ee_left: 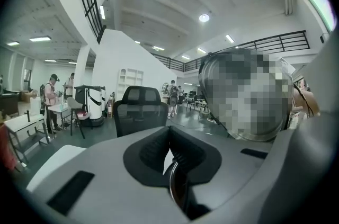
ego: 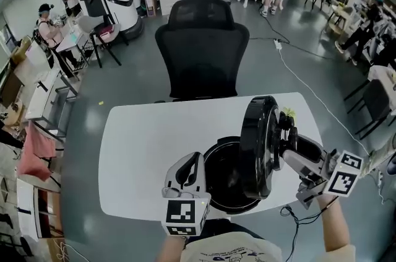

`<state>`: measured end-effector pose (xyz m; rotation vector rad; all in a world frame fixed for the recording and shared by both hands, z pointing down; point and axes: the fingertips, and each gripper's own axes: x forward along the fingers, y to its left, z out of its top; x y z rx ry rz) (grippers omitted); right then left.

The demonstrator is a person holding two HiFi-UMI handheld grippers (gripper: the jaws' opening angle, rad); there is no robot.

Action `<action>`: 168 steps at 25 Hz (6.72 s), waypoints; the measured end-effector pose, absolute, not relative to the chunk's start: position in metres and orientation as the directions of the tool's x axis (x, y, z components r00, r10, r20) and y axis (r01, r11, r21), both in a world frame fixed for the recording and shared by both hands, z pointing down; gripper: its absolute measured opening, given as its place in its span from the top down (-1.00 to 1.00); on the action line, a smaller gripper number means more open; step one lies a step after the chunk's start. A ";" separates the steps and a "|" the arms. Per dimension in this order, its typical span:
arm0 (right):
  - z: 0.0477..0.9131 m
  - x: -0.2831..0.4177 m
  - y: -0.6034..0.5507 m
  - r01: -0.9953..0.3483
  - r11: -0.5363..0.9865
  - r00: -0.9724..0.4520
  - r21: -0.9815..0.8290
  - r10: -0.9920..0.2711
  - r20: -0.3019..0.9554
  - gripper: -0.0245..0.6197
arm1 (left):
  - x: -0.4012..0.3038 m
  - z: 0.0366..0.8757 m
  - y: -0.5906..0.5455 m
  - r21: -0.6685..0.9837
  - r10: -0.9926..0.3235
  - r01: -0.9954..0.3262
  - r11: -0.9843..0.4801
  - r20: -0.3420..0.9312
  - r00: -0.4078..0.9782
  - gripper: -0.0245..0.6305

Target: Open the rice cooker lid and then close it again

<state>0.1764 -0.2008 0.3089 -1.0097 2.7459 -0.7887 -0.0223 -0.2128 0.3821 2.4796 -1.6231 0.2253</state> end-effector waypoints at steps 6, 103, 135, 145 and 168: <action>0.298 0.204 -0.196 -0.581 0.591 -0.712 -0.560 -0.702 -0.001 0.01 | 0.005 0.361 -0.214 0.043 -0.878 -0.895 -0.444 0.178 0.445 0.88; 0.427 0.058 -0.174 -0.460 0.886 -0.660 -0.063 -0.294 0.691 0.01 | -0.105 0.413 -0.175 0.127 -0.929 -0.965 -0.228 0.267 0.255 0.88; 0.459 0.071 -0.181 -0.385 0.923 -0.575 0.011 -0.250 0.779 0.01 | -0.084 0.419 -0.202 0.124 -0.915 -0.958 -0.257 0.288 0.283 0.88; 0.475 0.059 -0.179 -0.345 0.938 -0.559 0.039 -0.239 0.794 0.01 | -0.083 0.422 -0.210 0.114 -0.911 -0.957 -0.266 0.294 0.288 0.88; 0.481 0.060 -0.179 -0.327 0.945 -0.554 0.027 -0.215 0.804 0.00 | -0.069 0.420 -0.227 0.104 -0.904 -0.946 -0.308 0.279 0.325 0.88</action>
